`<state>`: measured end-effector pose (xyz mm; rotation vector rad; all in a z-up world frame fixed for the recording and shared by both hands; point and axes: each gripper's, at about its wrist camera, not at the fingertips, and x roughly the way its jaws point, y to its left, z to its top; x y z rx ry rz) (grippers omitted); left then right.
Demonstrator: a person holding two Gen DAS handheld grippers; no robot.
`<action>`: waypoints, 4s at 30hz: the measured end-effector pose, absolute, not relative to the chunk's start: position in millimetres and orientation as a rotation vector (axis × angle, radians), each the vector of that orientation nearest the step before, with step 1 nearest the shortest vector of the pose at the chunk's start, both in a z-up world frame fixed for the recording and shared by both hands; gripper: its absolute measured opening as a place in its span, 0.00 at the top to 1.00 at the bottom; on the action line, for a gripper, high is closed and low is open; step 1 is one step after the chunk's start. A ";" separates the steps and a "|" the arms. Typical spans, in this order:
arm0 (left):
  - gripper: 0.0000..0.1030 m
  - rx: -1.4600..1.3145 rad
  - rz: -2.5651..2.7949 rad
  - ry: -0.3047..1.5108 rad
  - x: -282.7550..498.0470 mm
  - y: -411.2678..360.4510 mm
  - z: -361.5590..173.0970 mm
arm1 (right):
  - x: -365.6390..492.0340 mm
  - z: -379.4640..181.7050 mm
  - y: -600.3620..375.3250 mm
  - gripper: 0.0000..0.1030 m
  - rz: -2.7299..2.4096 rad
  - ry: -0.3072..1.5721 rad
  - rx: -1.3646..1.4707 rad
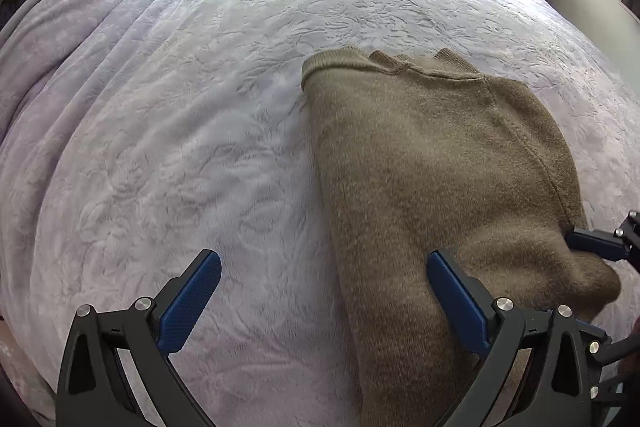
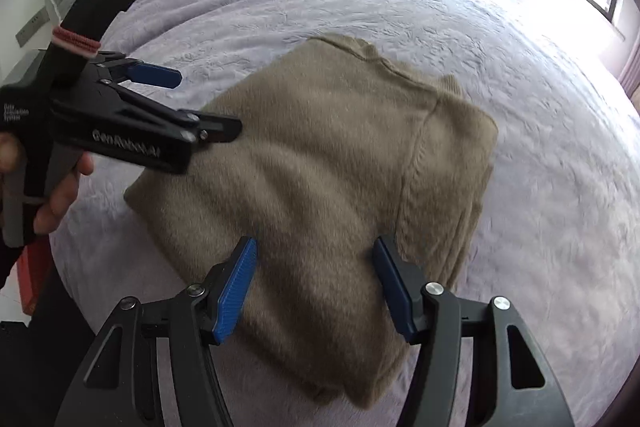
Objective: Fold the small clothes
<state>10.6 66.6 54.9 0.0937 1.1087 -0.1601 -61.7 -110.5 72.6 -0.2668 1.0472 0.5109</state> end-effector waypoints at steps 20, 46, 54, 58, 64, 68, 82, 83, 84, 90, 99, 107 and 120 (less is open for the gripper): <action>0.00 0.092 -0.132 1.062 -20.4 66.9 52.7 | -82.4 64.5 -123.2 0.38 0.484 1.038 -0.117; 0.00 -0.017 -0.147 1.005 -27.8 62.6 104.1 | -84.4 126.4 -136.4 0.24 0.248 1.016 -0.124; 0.00 0.034 -0.147 0.972 -37.9 45.4 105.2 | -74.7 122.0 -137.1 0.24 0.163 1.069 -0.127; 0.00 0.059 -0.138 1.005 -42.9 36.9 95.4 | -78.0 116.2 -137.6 0.24 0.133 1.086 -0.123; 0.00 0.041 -0.100 1.028 -48.5 40.2 87.1 | -77.1 105.6 -134.2 0.24 0.097 1.121 -0.124; 0.00 0.031 -0.090 1.033 -49.3 46.0 85.5 | -77.5 103.0 -131.0 0.24 0.100 1.127 -0.133; 0.00 0.029 -0.052 1.041 -53.8 46.1 86.6 | -80.7 99.5 -124.7 0.24 0.111 1.142 -0.151; 0.00 0.026 -0.051 1.045 -53.7 46.8 86.1 | -80.5 99.3 -125.0 0.24 0.112 1.143 -0.150; 0.00 0.026 -0.046 1.058 -53.3 46.7 85.2 | -80.3 99.0 -124.9 0.24 0.112 1.144 -0.150; 0.00 0.042 -0.041 1.066 -54.0 43.8 81.8 | -81.8 96.8 -123.4 0.24 0.115 1.149 -0.160; 0.00 0.024 -0.045 1.087 -53.8 46.6 80.7 | -83.5 96.2 -122.4 0.24 0.112 1.148 -0.162; 0.00 0.020 -0.049 1.092 -54.6 45.8 81.6 | -84.9 98.8 -122.7 0.24 0.117 1.145 -0.161; 0.00 0.019 -0.060 1.078 -57.4 42.3 88.4 | -86.4 105.2 -127.1 0.24 0.123 1.133 -0.156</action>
